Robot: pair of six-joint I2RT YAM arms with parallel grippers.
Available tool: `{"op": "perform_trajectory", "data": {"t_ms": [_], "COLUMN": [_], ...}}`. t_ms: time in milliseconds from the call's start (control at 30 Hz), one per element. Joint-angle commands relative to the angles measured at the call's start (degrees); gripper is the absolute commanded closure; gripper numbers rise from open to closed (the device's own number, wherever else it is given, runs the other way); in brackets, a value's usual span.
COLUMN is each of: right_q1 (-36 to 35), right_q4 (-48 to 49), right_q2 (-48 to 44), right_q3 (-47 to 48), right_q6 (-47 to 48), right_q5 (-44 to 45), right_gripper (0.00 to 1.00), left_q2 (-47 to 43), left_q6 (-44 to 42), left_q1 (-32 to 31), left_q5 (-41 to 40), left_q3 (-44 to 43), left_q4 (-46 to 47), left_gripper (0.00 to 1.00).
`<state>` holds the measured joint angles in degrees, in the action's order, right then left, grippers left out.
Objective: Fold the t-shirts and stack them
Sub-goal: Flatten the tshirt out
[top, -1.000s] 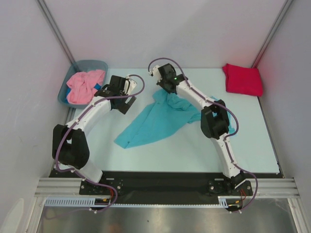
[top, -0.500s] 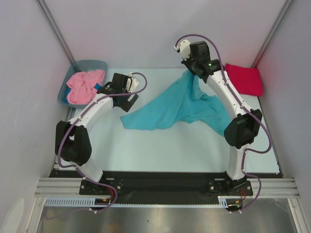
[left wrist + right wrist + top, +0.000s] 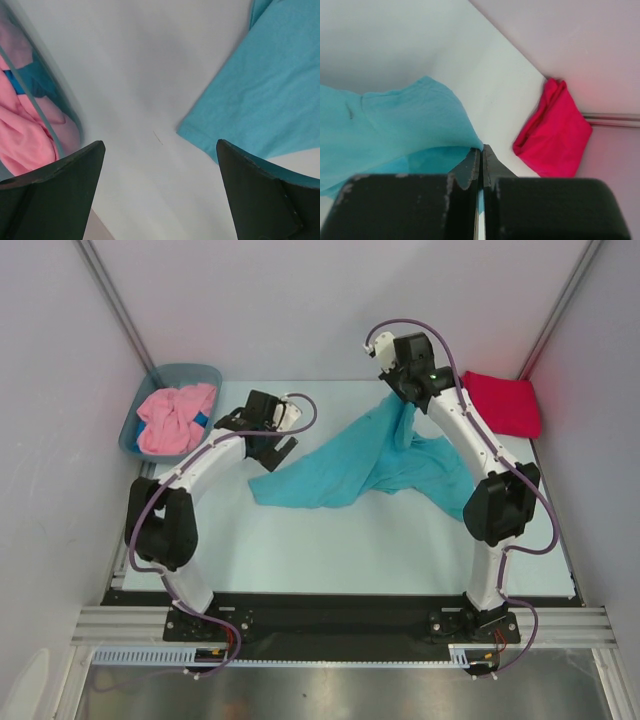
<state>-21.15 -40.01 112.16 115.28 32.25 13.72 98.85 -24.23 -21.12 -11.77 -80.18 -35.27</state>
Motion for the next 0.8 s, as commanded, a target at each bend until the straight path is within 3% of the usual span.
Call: {"op": "perform_trajectory", "data": {"t_ms": [0, 333, 567, 767], "right_q1": [0.75, 3.39, 3.39, 2.78], "right_q4": [7.03, 13.47, 12.50, 11.97], "right_q2": [-2.29, -2.29, -3.35, -4.75], "right_q3": [0.20, 1.87, 0.04, -3.75], "right_q6": [2.37, 5.81, 5.54, 5.98], "right_q5": [5.52, 11.51, 10.10, 10.10], "right_gripper": [1.00, 1.00, 1.00, 1.00], "left_q2": [1.52, 2.75, 6.53, 19.18], "left_q6": [-4.06, -9.34, -15.84, -24.09], "left_q1": [-0.50, -0.67, -0.67, -1.73], "left_q5": [1.22, 9.65, 23.00, 34.25], "left_q3": [-0.85, -0.85, -3.48, -18.76], "left_q4": [-0.33, 0.37, 7.65, 4.60], "left_gripper": [0.01, 0.03, 0.02, 0.00]}}
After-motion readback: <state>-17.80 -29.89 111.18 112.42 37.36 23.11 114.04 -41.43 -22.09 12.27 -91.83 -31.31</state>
